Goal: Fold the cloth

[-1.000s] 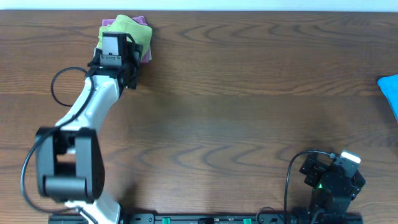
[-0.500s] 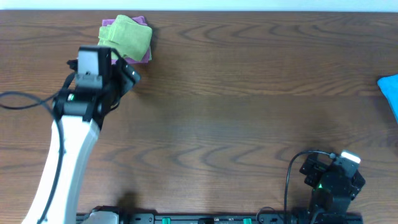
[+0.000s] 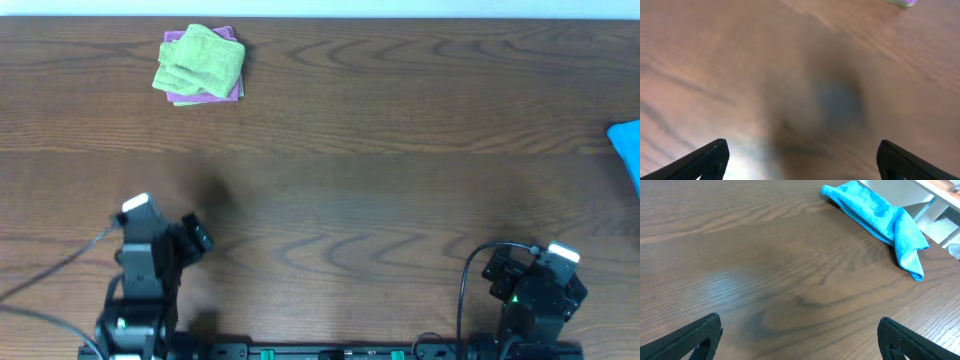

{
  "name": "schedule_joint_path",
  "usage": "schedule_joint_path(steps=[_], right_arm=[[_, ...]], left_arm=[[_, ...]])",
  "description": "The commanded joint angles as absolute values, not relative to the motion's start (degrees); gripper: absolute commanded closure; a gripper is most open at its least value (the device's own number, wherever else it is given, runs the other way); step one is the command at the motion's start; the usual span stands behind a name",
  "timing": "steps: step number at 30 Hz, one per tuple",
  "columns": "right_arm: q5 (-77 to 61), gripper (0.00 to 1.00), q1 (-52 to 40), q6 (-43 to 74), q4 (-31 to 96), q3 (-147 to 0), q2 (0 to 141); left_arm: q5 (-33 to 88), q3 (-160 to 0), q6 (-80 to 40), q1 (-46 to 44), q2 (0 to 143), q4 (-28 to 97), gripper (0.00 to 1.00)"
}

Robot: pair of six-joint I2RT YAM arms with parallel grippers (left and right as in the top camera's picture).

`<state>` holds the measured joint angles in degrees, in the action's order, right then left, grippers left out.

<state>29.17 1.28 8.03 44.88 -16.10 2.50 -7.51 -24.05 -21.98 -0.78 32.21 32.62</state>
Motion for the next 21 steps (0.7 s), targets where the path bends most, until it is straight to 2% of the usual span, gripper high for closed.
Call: schedule_joint_path(steps=[1, 3, 4, 5, 7, 8, 9, 15, 21], right_arm=[[29.5, 0.01, 1.85, 7.44, 44.84, -15.94, 2.13], [29.5, 0.01, 1.85, 7.44, 44.84, -15.94, 2.13], [29.5, 0.01, 1.85, 7.44, 44.82, -15.94, 2.13], [29.5, 0.01, 1.85, 7.44, 44.82, -15.94, 2.13], [29.5, 0.01, 1.85, 7.44, 44.82, -15.94, 2.13], [29.5, 0.01, 1.85, 7.44, 44.84, -15.94, 2.13], [29.5, 0.01, 1.85, 7.42, 44.84, -15.94, 2.13], [29.5, 0.01, 1.85, 7.42, 44.84, -15.94, 2.13], [29.5, 0.01, 1.85, 7.44, 44.84, -15.94, 2.13]], left_arm=[[-6.61, -20.34, -19.55, 0.84, 25.96, 32.32, 0.05], [-6.55, -18.41, -17.37, 0.82, 21.89, 32.71, 0.0], [-6.59, -17.45, -16.19, 0.82, 19.75, 33.04, 0.06], [-6.63, -16.64, -14.79, 0.82, 18.0, 33.21, 0.06], [-6.59, -14.83, -12.78, 0.82, 14.5, 33.91, 0.06], [-6.59, -14.0, -12.8, 0.8, 12.95, 34.85, 0.02], [-6.61, -13.28, -12.82, 0.58, 11.55, 36.23, 0.05], [-7.53, -10.41, -12.49, 0.45, 6.02, 44.69, 0.05], [-7.51, -9.89, 0.75, 0.45, 0.56, 45.04, 0.05]])
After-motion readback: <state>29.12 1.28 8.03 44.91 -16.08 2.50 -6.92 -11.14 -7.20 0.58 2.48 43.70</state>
